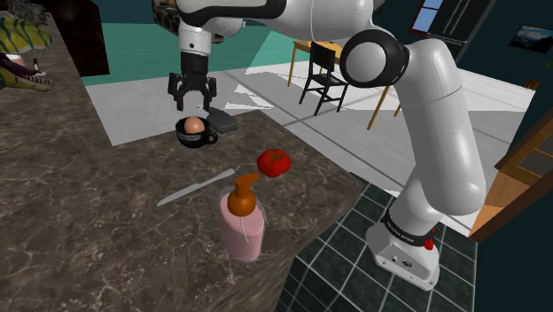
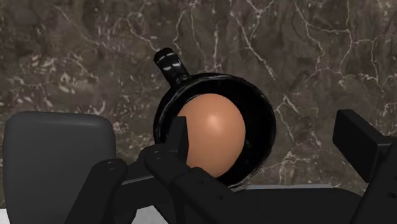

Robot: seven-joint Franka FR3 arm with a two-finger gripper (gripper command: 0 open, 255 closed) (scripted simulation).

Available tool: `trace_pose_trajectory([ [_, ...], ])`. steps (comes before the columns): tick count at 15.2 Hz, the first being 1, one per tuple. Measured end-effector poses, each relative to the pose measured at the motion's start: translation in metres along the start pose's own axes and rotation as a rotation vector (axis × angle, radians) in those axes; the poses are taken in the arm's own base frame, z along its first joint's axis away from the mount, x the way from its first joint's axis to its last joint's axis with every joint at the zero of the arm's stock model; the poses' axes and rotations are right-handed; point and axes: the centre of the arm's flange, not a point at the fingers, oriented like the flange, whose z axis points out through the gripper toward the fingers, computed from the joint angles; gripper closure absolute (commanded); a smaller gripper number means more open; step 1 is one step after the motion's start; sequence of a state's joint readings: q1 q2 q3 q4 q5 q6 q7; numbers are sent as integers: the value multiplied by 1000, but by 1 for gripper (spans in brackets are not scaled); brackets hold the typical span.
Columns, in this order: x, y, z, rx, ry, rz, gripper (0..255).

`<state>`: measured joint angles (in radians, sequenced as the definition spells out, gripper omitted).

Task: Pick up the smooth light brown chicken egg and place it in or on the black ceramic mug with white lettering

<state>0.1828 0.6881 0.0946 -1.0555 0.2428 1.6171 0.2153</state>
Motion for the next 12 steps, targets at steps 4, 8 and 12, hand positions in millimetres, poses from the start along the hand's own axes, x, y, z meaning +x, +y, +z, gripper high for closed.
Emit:
trace_pose_trajectory([
  [4,0,0,-28,1,2,0,0],
  [8,0,0,-49,0,1,0,0],
  [12,0,0,-50,0,0,0,0],
])
